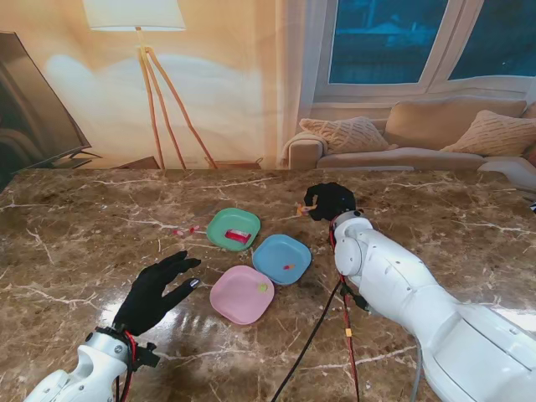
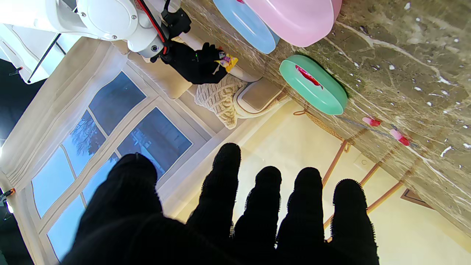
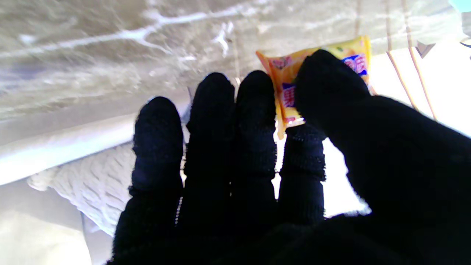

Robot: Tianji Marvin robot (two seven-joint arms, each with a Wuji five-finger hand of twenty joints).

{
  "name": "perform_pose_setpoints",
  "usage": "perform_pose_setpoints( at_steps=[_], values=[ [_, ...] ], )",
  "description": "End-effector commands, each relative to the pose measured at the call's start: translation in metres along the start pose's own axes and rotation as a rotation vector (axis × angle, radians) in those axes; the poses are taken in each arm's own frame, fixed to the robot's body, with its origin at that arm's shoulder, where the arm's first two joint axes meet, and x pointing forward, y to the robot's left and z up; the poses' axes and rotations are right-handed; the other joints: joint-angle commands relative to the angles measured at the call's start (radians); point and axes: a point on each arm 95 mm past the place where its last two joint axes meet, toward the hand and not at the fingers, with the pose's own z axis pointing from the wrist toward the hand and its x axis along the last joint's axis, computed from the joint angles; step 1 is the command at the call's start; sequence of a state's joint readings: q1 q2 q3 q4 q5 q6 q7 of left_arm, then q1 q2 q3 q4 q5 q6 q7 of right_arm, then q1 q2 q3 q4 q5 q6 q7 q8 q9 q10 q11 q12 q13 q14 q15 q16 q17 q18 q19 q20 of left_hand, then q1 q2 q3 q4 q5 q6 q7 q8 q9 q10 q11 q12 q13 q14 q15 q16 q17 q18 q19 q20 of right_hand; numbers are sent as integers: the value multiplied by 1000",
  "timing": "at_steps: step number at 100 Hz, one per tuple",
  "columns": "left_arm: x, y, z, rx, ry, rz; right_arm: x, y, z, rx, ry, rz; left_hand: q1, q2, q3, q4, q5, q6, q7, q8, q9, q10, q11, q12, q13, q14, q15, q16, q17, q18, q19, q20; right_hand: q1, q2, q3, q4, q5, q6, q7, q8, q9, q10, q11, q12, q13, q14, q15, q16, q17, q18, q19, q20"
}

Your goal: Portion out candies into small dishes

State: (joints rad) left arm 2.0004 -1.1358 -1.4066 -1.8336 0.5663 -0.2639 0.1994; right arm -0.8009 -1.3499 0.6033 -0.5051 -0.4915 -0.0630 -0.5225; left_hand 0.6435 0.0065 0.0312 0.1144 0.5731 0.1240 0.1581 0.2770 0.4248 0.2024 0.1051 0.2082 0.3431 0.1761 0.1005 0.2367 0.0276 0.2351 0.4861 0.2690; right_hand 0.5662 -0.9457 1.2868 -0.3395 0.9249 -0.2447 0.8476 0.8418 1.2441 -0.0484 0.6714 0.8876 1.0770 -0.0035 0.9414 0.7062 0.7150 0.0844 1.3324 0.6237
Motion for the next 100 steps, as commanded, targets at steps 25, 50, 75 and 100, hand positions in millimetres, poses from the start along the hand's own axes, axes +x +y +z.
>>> perform_pose_setpoints(
  at_steps=[25, 50, 75, 100],
  values=[
    [-1, 3, -2, -8, -3, -2, 62, 17, 12, -37, 114, 12, 27, 39, -23, -20, -5, -23, -1, 10, 4, -17, -12, -7, -9, -26, -17, -10, -12, 0, -22, -14, 14, 127, 137, 81, 97, -42, 103, 72, 20, -19, 52, 48, -15, -15, 67, 33, -19, 7, 87, 66],
    [-1, 3, -2, -4, -5, -4, 108, 12, 18, -11, 189, 17, 28, 39, -23, -20, -3, -23, -1, 10, 4, -17, -12, -7, -8, -27, -17, -11, -12, -1, -21, -13, 16, 129, 124, 86, 99, -41, 97, 56, 29, -13, 58, 48, -12, -12, 80, 37, -21, 13, 104, 73],
    [-1, 2, -3, -3, -4, -5, 142, -6, 22, 32, 216, 23, 27, 39, -23, -20, -5, -21, -2, 9, 3, -16, -12, -7, -9, -25, -17, -11, -12, 0, -20, -13, 17, 131, 110, 89, 97, -40, 93, 31, 38, -10, 47, 38, -2, -10, 72, 31, -10, 17, 105, 66],
    [-2, 0, -5, 8, -8, -3, 158, -22, 22, 76, 229, 16, 28, 39, -22, -20, -4, -21, -2, 9, 5, -17, -12, -7, -8, -26, -17, -11, -12, 0, -19, -13, 23, 160, 44, 94, 73, -32, 89, -87, 47, -7, 4, 1, 5, -15, 39, 19, -5, 19, 105, 44]
  ],
)
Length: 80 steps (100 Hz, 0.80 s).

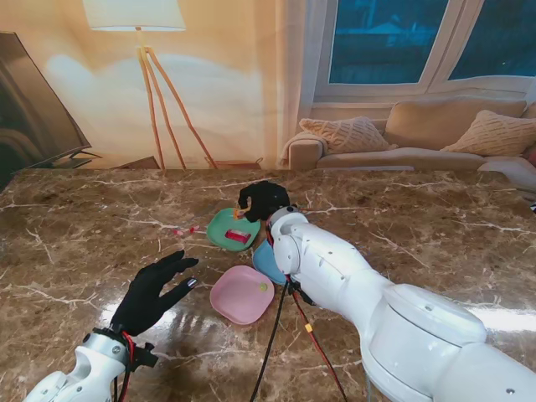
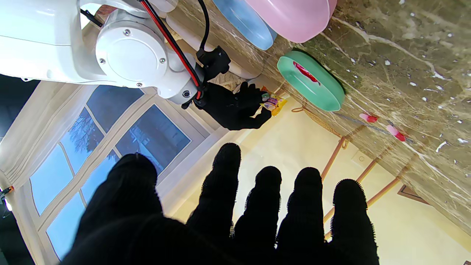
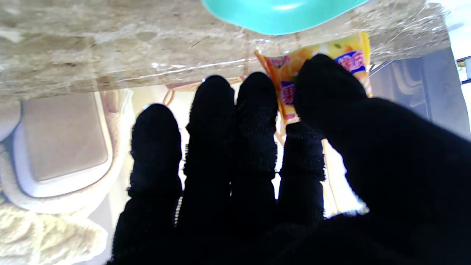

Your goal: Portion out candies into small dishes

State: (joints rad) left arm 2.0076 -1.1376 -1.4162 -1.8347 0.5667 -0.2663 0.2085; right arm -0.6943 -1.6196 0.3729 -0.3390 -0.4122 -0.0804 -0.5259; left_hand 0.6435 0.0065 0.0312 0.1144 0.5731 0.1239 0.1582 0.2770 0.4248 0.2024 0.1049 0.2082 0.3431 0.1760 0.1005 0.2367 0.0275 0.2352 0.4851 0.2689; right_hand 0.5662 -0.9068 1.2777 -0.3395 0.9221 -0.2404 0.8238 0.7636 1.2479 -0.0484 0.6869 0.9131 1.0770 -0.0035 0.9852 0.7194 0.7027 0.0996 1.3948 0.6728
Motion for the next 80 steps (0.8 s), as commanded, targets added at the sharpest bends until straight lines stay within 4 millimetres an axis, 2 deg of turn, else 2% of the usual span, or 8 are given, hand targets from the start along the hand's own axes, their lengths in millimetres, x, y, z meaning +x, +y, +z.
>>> perform_pose_setpoints(
  at_steps=[1, 25, 35, 45, 53, 55, 60, 80],
  values=[
    [0, 3, -3, -5, -3, -4, 13, -3, 2, 18, 22, 16, 29, 39, -22, -20, -4, -21, -2, 9, 5, -17, -11, -7, -8, -26, -17, -11, -12, -1, -18, -13, 23, 122, 52, 94, 74, -35, 111, -14, 43, -6, -14, -27, 5, -15, -7, 5, 7, 4, 42, -5],
    [1, 2, -2, -5, -5, -7, 17, -10, 2, 61, 43, -7, 29, 39, -22, -20, -4, -19, -2, 9, 5, -16, -11, -7, -8, -25, -16, -10, -11, -2, -16, -13, -4, 108, 36, 94, 33, -3, 125, -219, 28, -4, -86, -115, -15, -13, -95, -37, -9, -2, 3, -32],
    [1, 2, -2, -5, -6, -6, 16, -12, 1, 84, 46, -16, 29, 39, -22, -20, -5, -20, -3, 8, 5, -16, -11, -7, -8, -25, -17, -11, -12, -2, -15, -13, -70, 105, 12, 101, -41, 41, 84, -309, -31, 0, -170, -172, -62, -15, -204, -91, -50, -6, -52, -49],
    [0, 1, -2, -3, -6, -7, 15, -13, 1, 95, 50, -31, 29, 39, -22, -20, -5, -21, -3, 8, 4, -16, -11, -7, -7, -26, -16, -10, -10, -5, -14, -13, -97, 103, -18, 101, -110, 73, 35, -354, -104, 0, -223, -200, -115, -15, -276, -125, -95, -10, -98, -59],
    [0, 1, -2, -3, -6, -7, 13, -14, 0, 105, 49, -38, 29, 38, -22, -20, -5, -19, -3, 8, 4, -16, -11, -7, -8, -26, -16, -10, -10, -4, -13, -12, -152, 152, -28, 149, -120, 129, -190, -260, -195, 5, -252, -263, -171, -15, -327, -147, -129, -16, -133, -47],
    [0, 1, -2, -3, -6, -7, 13, -14, 0, 104, 50, -40, 29, 38, -22, -20, -5, -20, -3, 8, 5, -16, -11, -7, -8, -25, -16, -10, -11, -4, -13, -13, -165, 165, -32, 175, -115, 136, -246, -224, -212, 4, -244, -309, -183, -16, -337, -151, -137, -18, -140, -44],
    [0, 2, -2, -4, -5, -6, 12, -13, 0, 102, 54, -44, 29, 38, -22, -20, -5, -21, -3, 8, 5, -17, -11, -7, -7, -25, -16, -10, -11, -3, -13, -13, -189, 188, -45, 241, -126, 150, -325, -184, -253, 3, -261, -341, -210, -18, -360, -161, -158, -19, -161, -46],
    [0, 2, -2, -6, -6, -5, 9, -8, -1, 81, 61, -52, 29, 39, -22, -20, -6, -20, -3, 8, 4, -15, -11, -7, -7, -25, -16, -10, -12, -4, -12, -13, -211, 191, -69, 246, -172, 161, -380, -165, -325, 4, -289, -380, -260, -17, -414, -188, -219, -12, -263, -82]
  ],
)
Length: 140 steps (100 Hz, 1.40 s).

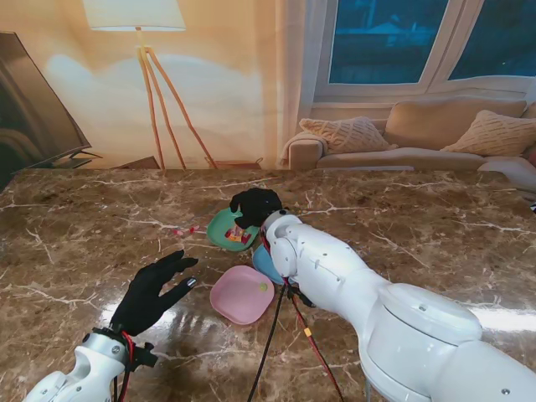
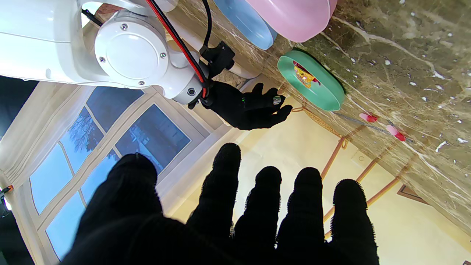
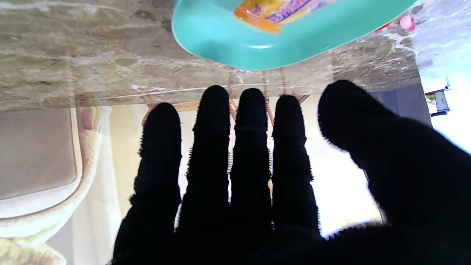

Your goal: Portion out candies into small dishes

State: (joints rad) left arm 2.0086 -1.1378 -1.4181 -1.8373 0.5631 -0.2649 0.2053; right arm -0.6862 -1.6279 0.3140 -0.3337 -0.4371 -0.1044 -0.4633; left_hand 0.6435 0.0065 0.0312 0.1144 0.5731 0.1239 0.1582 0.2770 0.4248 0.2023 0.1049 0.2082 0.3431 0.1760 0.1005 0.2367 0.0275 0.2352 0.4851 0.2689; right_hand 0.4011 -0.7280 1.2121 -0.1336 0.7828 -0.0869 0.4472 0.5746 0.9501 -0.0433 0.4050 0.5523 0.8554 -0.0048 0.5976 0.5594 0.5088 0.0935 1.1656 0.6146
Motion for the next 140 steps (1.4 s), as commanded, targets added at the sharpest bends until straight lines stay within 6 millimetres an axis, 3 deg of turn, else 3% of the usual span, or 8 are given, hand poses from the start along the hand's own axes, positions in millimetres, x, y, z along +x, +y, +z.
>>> perform_pose_setpoints(
  at_steps=[1, 31, 61, 93, 140],
  values=[
    [0, 2, -2, -6, -5, -3, -3, 2, -1, -2, -8, 3, 30, 39, -22, -20, -6, -20, -3, 8, 5, -15, -11, -7, -7, -25, -16, -10, -12, -4, -12, -13, -46, 12, -5, 40, -33, 7, -4, 24, -29, -1, -8, -21, -40, -16, -30, -30, -28, -6, -41, -27],
    [1, 3, -1, -11, -1, -2, -19, 26, -18, -43, -26, 13, 29, 38, -22, -20, -8, -17, -5, 7, 5, -16, -11, -7, -8, -26, -16, -11, -11, -3, -11, -13, -84, 50, -42, 44, -60, 13, -39, 19, -86, 11, -97, -109, -79, -10, -188, -130, -77, -13, -180, -120],
    [1, 5, 0, -14, -1, 0, -47, 40, -56, -58, -48, 44, 29, 38, -22, -19, -10, -14, -6, 6, 5, -15, -10, -7, -8, -24, -16, -11, -12, -4, -11, -13, -131, 68, -101, 43, -113, 25, -91, -10, -148, 16, -169, -171, -142, -5, -290, -185, -144, -28, -273, -164],
    [3, 7, 2, -23, 5, -2, -63, 54, -120, -169, -86, 80, 29, 38, -22, -20, -12, -14, -8, 5, 4, -16, -11, -7, -8, -25, -16, -11, -11, -5, -11, -13, -161, 97, -167, 49, -145, 32, -122, -34, -194, 26, -215, -220, -176, -8, -362, -240, -183, -39, -350, -215],
    [6, 11, 3, -32, 12, -6, -55, 61, -213, -322, -89, 116, 29, 38, -22, -20, -12, -10, -10, 4, 5, -18, -9, -7, -7, -25, -15, -11, -10, -6, -10, -13, -177, 125, -217, 57, -169, 35, -142, -51, -213, 25, -233, -241, -190, -25, -397, -273, -179, -70, -383, -253]
  ],
)
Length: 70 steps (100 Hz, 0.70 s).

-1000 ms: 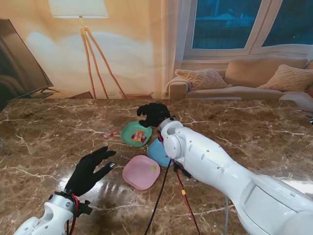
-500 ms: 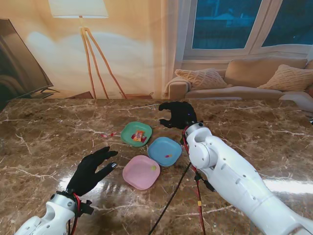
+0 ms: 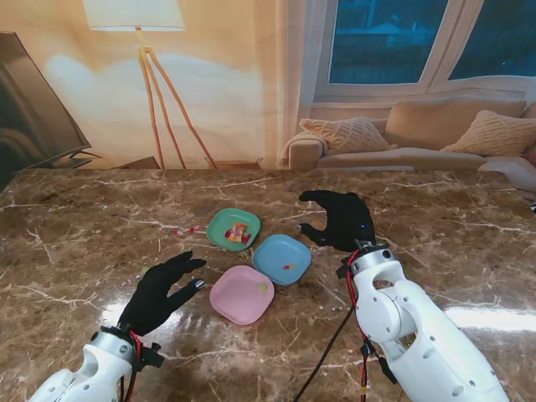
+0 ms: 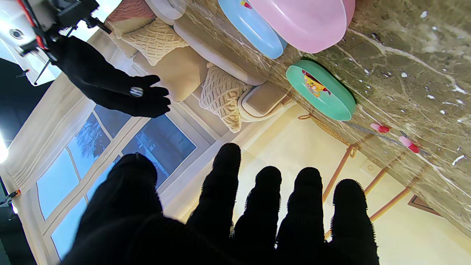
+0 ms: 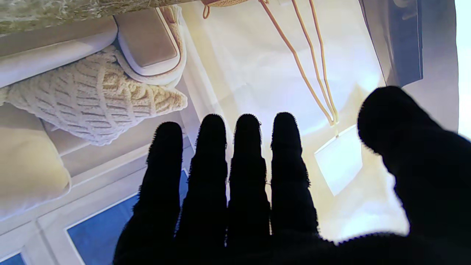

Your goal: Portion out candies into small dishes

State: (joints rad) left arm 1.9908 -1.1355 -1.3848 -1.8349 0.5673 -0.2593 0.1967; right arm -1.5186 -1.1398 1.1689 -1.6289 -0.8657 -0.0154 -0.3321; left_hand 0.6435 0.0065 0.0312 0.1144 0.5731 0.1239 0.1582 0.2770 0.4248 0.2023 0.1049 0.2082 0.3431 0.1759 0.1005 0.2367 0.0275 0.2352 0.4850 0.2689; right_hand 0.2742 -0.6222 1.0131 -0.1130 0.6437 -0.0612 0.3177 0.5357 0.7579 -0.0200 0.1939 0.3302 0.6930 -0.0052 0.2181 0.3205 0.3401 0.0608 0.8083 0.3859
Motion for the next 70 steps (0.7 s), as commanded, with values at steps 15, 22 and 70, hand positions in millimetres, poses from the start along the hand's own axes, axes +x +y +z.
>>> perform_pose_setpoints(
  at_steps=[15, 22, 70],
  values=[
    [-1, 5, -1, -11, -4, -3, -8, -8, -43, 4, -32, 5, 29, 38, -22, -19, -13, -9, -11, 4, 3, -18, -10, -8, -7, -25, -15, -11, -11, -5, -10, -13, -56, 32, -38, 41, -36, 9, -23, -21, -27, 5, -38, -37, -30, -32, -33, -53, -7, -55, -42, -51],
    [0, 6, 0, -15, -1, -5, -12, -9, -56, 9, -54, 13, 29, 38, -22, -20, -13, -10, -11, 3, 4, -18, -9, -8, -7, -27, -16, -11, -10, -6, -9, -13, -60, 42, -52, 44, -43, 14, -33, -30, -36, 8, -48, -51, -37, -35, -42, -65, -10, -63, -53, -70],
    [2, 12, 6, -37, 11, -12, -37, -37, -107, 62, -177, 99, 28, 38, -22, -19, -16, -8, -14, 1, 4, -19, -9, -8, -7, -27, -15, -11, -9, -7, -9, -13, -115, 128, -127, 75, -87, 26, -78, -75, -95, 13, -73, -105, -90, -50, -73, -109, -47, -100, -91, -138]
  ],
)
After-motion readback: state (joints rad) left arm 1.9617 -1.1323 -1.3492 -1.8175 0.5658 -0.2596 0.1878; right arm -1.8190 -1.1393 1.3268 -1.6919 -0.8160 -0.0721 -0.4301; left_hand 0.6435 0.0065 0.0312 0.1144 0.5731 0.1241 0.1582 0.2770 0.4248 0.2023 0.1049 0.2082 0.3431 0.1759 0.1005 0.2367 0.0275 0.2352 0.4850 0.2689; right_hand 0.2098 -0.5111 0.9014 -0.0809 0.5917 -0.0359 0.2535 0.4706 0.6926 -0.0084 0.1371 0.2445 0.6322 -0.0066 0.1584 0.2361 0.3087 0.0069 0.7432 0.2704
